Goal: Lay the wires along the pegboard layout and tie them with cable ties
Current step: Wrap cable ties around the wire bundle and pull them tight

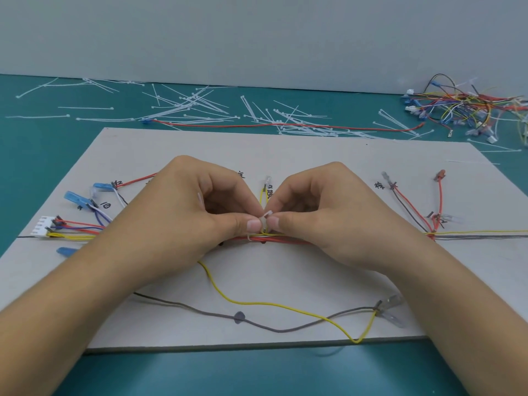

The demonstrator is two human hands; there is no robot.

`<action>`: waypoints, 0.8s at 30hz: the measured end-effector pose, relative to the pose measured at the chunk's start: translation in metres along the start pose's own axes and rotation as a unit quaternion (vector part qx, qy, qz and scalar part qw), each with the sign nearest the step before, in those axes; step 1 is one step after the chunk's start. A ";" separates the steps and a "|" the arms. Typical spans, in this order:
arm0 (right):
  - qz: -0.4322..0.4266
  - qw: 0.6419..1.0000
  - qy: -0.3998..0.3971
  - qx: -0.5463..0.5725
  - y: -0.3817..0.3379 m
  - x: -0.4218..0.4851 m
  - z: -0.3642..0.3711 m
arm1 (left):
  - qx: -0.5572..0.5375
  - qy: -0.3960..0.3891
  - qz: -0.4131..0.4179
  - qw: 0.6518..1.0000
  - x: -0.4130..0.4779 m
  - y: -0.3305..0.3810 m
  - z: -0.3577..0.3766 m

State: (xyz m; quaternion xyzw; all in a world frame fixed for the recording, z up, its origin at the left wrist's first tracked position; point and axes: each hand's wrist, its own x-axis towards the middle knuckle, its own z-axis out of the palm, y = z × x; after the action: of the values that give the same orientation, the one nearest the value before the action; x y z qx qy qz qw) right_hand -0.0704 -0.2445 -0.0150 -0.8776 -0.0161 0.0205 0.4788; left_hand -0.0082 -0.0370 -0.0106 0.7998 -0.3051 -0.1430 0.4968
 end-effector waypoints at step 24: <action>-0.001 1.000 -0.004 0.010 -0.003 -0.002 -0.005 | 0.044 -0.002 0.040 0.998 0.000 -0.009 0.003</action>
State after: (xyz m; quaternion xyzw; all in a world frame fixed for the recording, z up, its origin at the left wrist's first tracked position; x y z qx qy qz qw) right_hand -0.0718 -0.2469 -0.0096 -0.8724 -0.0187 0.0240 0.4878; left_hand -0.0065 -0.0364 -0.0203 0.8078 -0.3439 -0.1104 0.4658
